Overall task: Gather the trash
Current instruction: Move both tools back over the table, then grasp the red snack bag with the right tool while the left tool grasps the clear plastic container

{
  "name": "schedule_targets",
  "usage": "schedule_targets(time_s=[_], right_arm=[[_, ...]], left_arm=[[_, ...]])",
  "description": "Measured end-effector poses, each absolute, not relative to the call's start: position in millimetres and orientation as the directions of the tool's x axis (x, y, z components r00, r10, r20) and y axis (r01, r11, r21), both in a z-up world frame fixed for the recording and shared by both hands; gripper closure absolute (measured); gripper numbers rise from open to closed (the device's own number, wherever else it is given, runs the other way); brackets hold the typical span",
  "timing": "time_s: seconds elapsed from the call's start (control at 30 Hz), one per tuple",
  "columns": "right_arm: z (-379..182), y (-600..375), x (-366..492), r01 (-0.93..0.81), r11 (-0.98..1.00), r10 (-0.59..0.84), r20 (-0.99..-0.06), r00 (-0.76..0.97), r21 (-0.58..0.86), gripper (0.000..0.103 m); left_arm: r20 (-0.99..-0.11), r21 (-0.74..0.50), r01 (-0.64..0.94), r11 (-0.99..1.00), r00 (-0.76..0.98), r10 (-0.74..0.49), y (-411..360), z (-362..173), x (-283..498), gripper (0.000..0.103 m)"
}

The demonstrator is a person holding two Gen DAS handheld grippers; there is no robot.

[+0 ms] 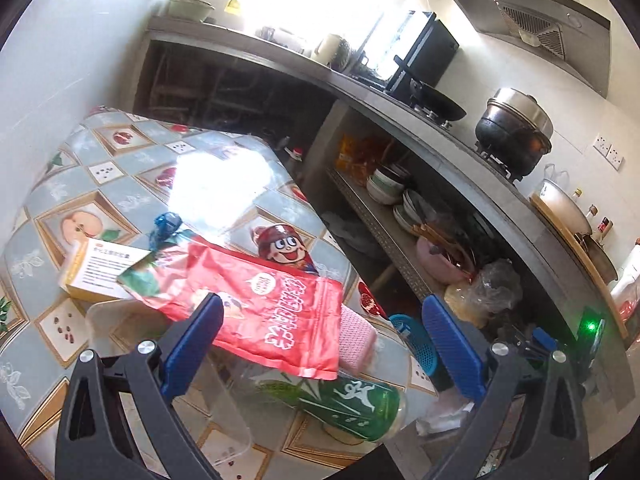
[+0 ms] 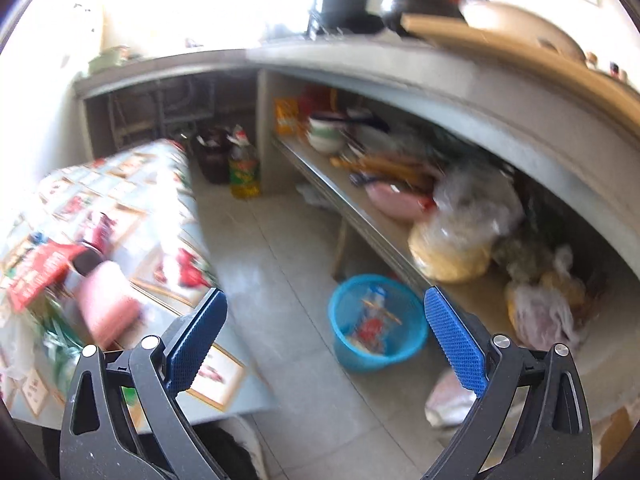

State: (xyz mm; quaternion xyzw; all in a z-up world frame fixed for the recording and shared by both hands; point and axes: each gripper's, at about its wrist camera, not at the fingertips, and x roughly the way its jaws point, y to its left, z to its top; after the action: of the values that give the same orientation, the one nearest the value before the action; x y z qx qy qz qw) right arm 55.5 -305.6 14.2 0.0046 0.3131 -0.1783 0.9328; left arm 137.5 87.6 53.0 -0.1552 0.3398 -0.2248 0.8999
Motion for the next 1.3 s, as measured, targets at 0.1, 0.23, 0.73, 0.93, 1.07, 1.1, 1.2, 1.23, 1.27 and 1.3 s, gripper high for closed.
schedule_targets(time_s=[0.1,0.23,0.73,0.93,1.07,1.1,1.2,1.23,1.27,1.3], right_arm=[[20.9,-291.8,62.1,0.243,0.97,-0.217,-0.561,0.799,-0.03,0.008],[23.0,-274.7,70.6,0.114,0.99,-0.05,-0.533,0.844,0.088,0.008],[5.3,-200.6,119.5,-0.162,0.851,0.466,-0.576,0.672,0.5,0.021],[-16.0,-165.3,167.2,-0.143,0.705,0.665,-0.577,0.474,0.695,0.038],[-38.5,-154.7,192.6,-0.051,0.675,0.694,-0.611,0.379,0.736,0.044],[-45.0,-152.9,198.6,-0.026,0.664,0.705,-0.615,0.352,0.747,0.045],[-58.5,-146.8,211.0,0.021,0.63,0.735,-0.605,0.307,0.776,0.048],[-61.6,-144.0,213.9,0.034,0.625,0.739,-0.605,0.297,0.78,0.051],[-63.7,-142.0,217.3,0.041,0.619,0.744,-0.602,0.291,0.785,0.053],[-65.8,-139.7,220.3,0.048,0.612,0.749,-0.598,0.286,0.789,0.054]], left_arm=[[-0.528,-0.425,0.281,0.861,0.695,-0.488,106.0,53.0,126.2,0.006],[-0.514,-0.389,0.264,0.882,0.733,-0.446,132.6,50.1,111.1,0.006],[-0.57,-0.351,0.221,0.91,0.721,-0.395,150.6,12.4,117.0,0.006],[-0.566,-0.302,0.21,0.93,0.745,-0.352,154.6,9.2,116.0,0.006],[-0.582,-0.277,0.197,0.94,0.744,-0.328,159.7,2.5,114.0,0.006],[-0.586,-0.273,0.196,0.942,0.743,-0.324,160.9,0.7,113.4,0.006],[-0.599,-0.268,0.187,0.945,0.736,-0.316,165.3,-5.3,113.0,0.006],[-0.604,-0.269,0.185,0.945,0.732,-0.315,166.3,-7.2,113.4,0.006],[-0.608,-0.269,0.183,0.945,0.729,-0.315,167.2,-8.7,113.8,0.006],[-0.612,-0.269,0.18,0.946,0.727,-0.312,168.1,-10.5,114.3,0.006]])
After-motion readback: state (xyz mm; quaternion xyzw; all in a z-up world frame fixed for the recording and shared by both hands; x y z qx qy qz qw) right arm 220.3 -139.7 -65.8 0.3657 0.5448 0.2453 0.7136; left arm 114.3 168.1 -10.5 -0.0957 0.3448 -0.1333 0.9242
